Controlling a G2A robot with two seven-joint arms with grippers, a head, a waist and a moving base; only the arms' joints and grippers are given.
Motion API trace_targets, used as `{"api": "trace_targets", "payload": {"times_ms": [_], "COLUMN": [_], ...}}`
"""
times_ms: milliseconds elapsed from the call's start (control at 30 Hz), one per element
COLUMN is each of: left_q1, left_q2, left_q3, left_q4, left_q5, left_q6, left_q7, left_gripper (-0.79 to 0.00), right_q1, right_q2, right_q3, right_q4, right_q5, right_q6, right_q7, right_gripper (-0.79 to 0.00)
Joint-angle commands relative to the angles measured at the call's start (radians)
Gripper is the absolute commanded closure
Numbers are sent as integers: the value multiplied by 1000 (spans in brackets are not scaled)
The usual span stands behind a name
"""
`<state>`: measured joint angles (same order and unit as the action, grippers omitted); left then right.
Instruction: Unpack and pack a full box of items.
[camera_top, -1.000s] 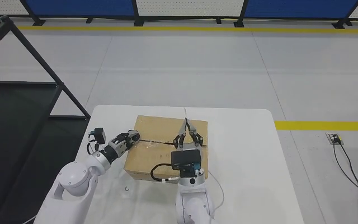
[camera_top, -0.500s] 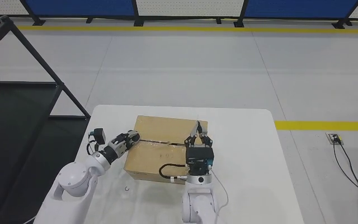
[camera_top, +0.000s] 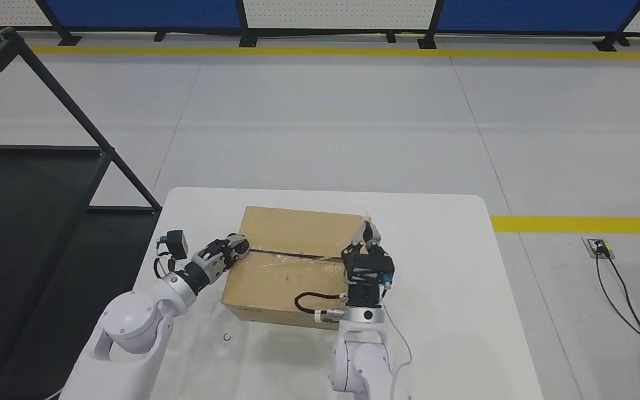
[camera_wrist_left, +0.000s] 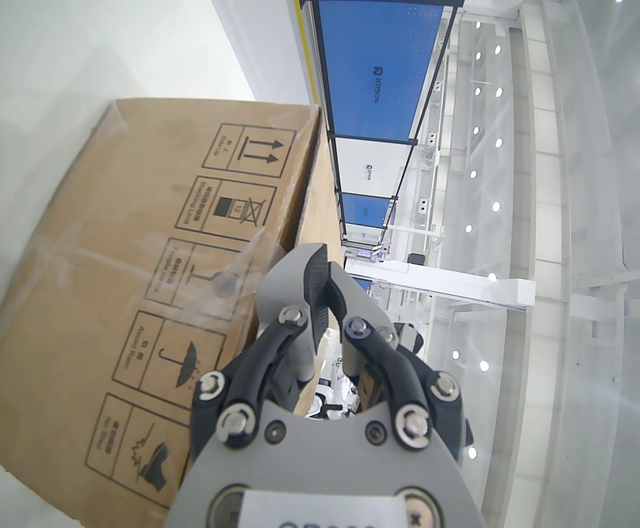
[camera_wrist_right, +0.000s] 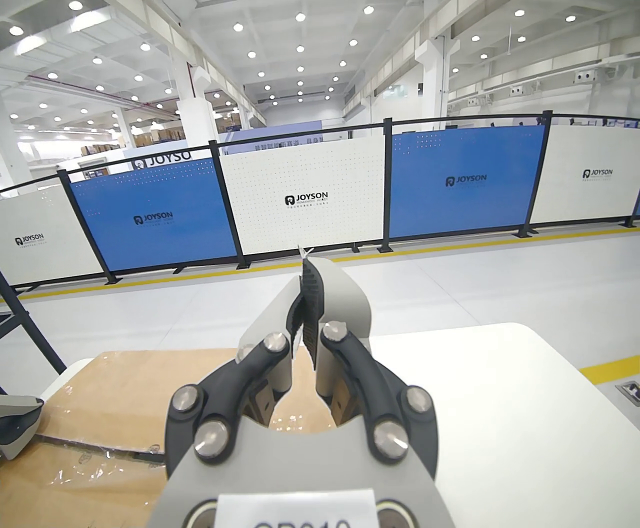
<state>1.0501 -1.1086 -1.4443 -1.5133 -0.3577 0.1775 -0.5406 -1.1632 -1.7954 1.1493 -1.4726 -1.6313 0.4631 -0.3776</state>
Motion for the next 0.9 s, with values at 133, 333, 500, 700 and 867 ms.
{"api": "trace_targets", "payload": {"times_ms": [133, 333, 500, 700, 867], "left_q1": [0, -3, -4, 6, 35], "left_q2": [0, 0, -1, 1, 4], "left_q3": [2, 7, 6, -12, -56], "left_q4": [-2, 0, 2, -7, -23], "left_q5": [1, 2, -1, -17, -60], "left_q6": [2, 2, -1, -15, -45], "left_q7": [-2, -1, 1, 3, 8], "left_gripper": [0, 0, 0, 0, 0], "right_q1": [-30, -49, -43, 11, 74], "right_q2": [4, 9, 12, 9, 3], "right_q3": [12, 10, -14, -69, -116], "right_q4": [-22, -52, -78, -96, -94], "right_q5": [4, 7, -17, -83, -142], "right_q6": [1, -44, -85, -105, -121], "right_q7": [7, -44, -151, -177, -123], "right_gripper": [0, 0, 0, 0, 0]}}
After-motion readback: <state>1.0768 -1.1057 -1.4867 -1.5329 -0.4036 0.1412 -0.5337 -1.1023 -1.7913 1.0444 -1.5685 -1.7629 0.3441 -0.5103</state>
